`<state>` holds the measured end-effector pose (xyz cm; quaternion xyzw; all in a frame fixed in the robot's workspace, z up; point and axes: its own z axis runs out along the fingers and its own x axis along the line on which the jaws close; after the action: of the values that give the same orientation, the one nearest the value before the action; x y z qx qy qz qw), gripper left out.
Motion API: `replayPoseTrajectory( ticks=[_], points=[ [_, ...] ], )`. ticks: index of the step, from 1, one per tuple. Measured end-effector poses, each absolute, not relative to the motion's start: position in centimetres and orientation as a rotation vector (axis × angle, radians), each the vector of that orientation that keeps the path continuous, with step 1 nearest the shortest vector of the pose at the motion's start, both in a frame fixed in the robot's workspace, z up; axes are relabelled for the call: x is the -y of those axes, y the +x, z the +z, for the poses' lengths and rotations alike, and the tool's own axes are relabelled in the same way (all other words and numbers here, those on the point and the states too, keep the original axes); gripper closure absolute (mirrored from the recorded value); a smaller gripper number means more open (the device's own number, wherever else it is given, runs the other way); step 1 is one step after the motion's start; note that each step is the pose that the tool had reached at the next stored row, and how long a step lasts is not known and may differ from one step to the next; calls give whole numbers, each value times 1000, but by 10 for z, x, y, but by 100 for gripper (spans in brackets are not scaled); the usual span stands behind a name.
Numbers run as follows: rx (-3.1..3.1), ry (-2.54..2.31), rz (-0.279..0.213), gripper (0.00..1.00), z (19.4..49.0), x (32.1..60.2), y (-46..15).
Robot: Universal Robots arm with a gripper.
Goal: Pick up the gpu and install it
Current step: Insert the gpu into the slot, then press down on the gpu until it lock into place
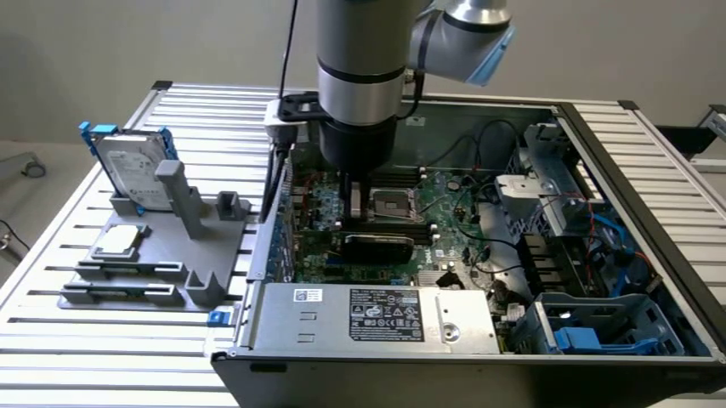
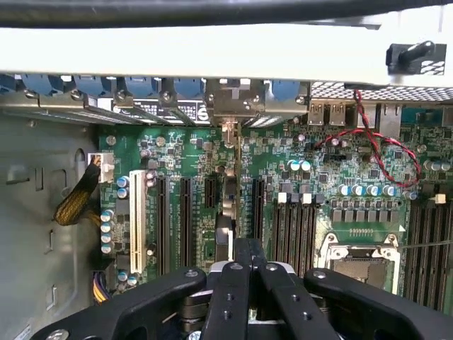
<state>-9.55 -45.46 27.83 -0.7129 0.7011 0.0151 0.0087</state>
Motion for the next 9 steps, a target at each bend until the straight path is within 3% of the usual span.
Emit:
replayPoseTrajectory(
  ticks=[9],
  points=[
    [-2196,-2232,61,89,283,455,-108]
  ],
)
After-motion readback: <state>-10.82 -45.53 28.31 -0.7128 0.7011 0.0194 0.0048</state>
